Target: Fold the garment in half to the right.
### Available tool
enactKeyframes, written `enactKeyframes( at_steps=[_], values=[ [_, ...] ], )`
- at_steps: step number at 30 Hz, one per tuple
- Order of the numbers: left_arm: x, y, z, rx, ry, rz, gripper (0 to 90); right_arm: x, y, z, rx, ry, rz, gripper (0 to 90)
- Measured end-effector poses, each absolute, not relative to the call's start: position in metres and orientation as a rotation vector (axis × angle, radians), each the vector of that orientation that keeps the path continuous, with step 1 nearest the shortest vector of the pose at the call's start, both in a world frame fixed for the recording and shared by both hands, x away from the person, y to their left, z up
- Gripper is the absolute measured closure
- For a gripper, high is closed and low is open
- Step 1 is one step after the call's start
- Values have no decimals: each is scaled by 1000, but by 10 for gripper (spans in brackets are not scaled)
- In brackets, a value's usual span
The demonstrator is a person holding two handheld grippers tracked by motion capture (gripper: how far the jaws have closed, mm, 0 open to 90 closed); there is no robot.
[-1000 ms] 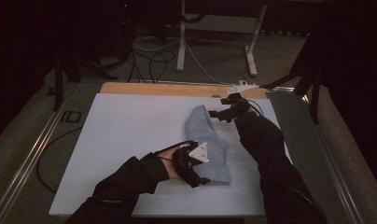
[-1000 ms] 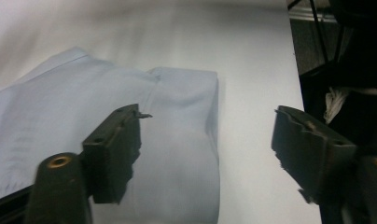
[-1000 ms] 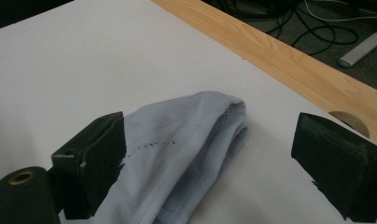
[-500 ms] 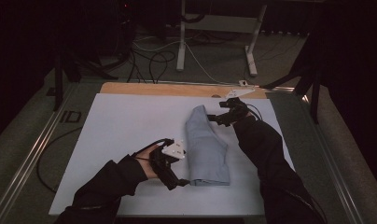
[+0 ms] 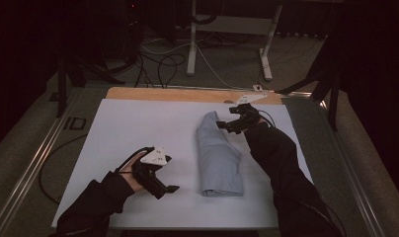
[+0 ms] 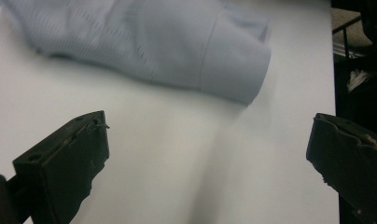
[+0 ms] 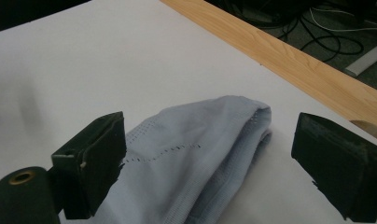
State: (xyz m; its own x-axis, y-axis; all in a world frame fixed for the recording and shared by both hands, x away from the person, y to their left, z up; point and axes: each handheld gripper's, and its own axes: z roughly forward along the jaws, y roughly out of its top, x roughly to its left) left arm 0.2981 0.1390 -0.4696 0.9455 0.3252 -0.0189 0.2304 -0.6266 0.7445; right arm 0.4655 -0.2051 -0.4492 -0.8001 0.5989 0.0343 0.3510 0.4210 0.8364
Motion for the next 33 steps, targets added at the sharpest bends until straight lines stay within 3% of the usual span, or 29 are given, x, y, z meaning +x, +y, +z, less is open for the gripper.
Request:
enactKeyframes(
  at_steps=[15, 23, 33],
  values=[
    [284, 195, -499, 2210, 588, 212, 4, 471, -196, -451, 801, 2400, 1329, 99],
    [274, 217, -505, 2152, 696, 308, 4, 486, -184, -474, 923, 2364, 1274, 97],
    [272, 228, -514, 2078, 757, 340, 4, 511, -179, -499, 1100, 2379, 1171, 276]
  ],
)
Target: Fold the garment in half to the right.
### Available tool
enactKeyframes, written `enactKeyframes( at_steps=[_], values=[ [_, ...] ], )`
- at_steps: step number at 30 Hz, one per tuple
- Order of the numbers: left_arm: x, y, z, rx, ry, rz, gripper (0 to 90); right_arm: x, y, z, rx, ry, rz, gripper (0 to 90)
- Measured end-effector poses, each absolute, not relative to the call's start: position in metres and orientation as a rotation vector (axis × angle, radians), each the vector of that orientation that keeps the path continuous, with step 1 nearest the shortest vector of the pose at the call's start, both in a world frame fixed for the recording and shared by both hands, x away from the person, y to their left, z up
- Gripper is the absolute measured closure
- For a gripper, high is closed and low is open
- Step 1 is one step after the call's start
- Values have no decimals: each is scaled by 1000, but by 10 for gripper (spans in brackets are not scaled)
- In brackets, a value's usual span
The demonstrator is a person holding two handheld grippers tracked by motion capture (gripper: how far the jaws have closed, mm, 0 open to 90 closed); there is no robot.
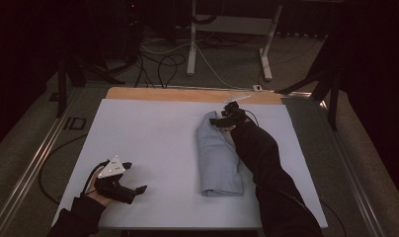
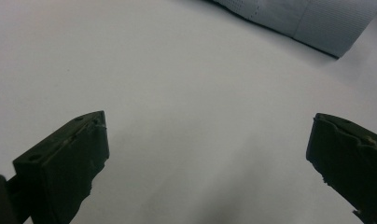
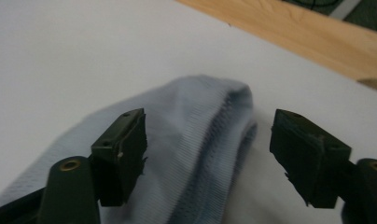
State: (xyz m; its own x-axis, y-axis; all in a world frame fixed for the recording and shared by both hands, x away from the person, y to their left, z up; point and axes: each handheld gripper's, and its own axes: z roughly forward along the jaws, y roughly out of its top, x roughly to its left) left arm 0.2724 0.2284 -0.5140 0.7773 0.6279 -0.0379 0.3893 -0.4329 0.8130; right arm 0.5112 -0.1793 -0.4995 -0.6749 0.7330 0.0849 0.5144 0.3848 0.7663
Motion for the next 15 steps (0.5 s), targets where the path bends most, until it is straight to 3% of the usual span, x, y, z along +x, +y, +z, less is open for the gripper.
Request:
enactKeyframes(
  at_steps=[7, 13, 15],
  values=[
    [274, 230, -516, 2064, 766, 318, 5, 515, -179, -514, 1162, 2439, 1146, 456],
    [275, 231, -515, 2057, 768, 319, 5, 509, -173, -515, 1098, 2493, 1050, 843],
    [274, 231, -516, 2055, 771, 316, 4, 506, -173, -512, 1066, 2493, 1061, 855]
  ],
)
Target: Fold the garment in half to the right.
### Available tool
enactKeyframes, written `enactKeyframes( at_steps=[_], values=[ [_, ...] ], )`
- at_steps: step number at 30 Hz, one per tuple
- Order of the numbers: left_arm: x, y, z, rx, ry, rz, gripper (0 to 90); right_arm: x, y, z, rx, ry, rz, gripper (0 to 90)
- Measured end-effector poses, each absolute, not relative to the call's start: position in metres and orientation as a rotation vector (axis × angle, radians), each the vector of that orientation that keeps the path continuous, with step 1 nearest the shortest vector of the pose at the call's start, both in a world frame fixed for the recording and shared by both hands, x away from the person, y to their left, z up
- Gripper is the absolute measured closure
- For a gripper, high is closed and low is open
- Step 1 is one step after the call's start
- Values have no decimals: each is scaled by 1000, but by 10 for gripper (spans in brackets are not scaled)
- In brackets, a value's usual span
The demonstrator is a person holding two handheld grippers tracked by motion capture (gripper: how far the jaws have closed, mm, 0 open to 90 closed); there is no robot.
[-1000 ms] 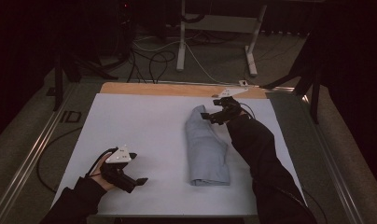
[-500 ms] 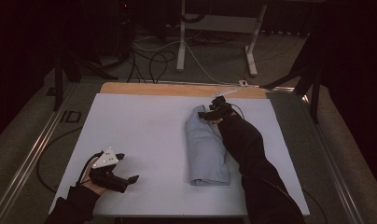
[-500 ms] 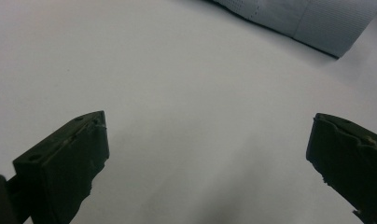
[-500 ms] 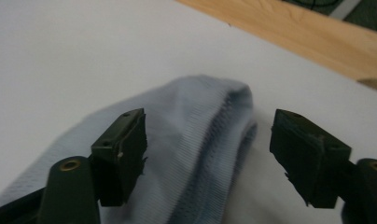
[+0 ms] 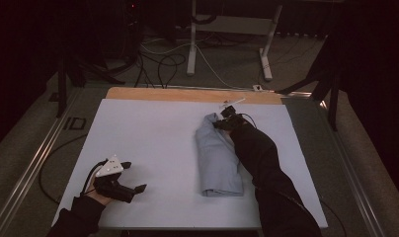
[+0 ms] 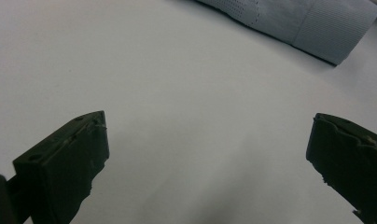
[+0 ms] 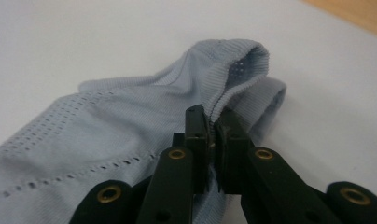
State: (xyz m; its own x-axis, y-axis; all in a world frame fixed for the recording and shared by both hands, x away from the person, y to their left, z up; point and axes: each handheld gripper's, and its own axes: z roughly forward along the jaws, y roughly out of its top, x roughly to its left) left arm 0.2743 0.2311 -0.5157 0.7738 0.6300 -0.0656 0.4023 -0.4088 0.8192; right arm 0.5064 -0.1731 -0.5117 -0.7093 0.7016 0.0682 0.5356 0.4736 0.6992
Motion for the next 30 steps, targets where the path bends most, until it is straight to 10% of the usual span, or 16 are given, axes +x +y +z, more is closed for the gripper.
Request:
enactKeyframes(
  at_steps=[24, 30],
  values=[
    [274, 231, -516, 2058, 762, 313, 5, 509, -189, -525, 1184, 2430, 1012, 841],
    [273, 230, -516, 2052, 758, 309, 4, 511, -192, -524, 1177, 2412, 1027, 633]
  ],
)
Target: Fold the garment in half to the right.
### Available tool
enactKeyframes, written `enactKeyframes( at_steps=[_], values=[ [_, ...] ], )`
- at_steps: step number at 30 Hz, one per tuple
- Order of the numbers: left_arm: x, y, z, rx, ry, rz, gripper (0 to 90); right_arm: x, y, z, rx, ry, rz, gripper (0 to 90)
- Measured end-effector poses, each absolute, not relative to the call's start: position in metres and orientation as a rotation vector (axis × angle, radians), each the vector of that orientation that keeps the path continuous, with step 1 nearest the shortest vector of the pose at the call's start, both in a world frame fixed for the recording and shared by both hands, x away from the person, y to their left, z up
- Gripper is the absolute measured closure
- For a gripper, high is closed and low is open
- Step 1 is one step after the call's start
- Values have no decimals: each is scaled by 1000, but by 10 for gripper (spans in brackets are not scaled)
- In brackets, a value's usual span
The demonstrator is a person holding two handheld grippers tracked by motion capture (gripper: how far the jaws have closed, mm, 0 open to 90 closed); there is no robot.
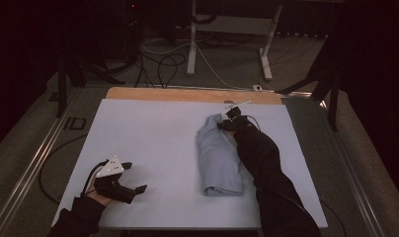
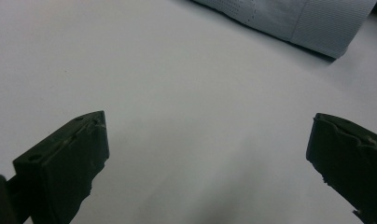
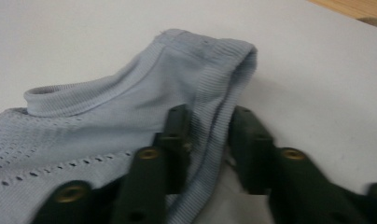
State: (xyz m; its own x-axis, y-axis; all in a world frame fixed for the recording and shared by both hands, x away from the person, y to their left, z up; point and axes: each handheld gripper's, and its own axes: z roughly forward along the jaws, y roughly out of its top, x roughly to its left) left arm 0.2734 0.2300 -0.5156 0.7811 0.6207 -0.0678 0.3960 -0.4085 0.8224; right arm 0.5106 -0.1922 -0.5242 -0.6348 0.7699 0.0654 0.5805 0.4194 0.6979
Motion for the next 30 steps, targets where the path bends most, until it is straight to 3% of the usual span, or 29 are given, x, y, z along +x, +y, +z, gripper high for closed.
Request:
enactKeyframes(
  at_steps=[4, 10, 30],
  values=[
    [274, 231, -515, 2051, 758, 312, 5, 509, -194, -518, 1176, 2432, 1049, 401],
    [272, 229, -515, 2053, 733, 310, 4, 502, -193, -501, 1126, 2457, 1106, 160],
    [270, 228, -513, 2055, 701, 287, 4, 426, -192, -461, 919, 2562, 1195, 137]
  ],
)
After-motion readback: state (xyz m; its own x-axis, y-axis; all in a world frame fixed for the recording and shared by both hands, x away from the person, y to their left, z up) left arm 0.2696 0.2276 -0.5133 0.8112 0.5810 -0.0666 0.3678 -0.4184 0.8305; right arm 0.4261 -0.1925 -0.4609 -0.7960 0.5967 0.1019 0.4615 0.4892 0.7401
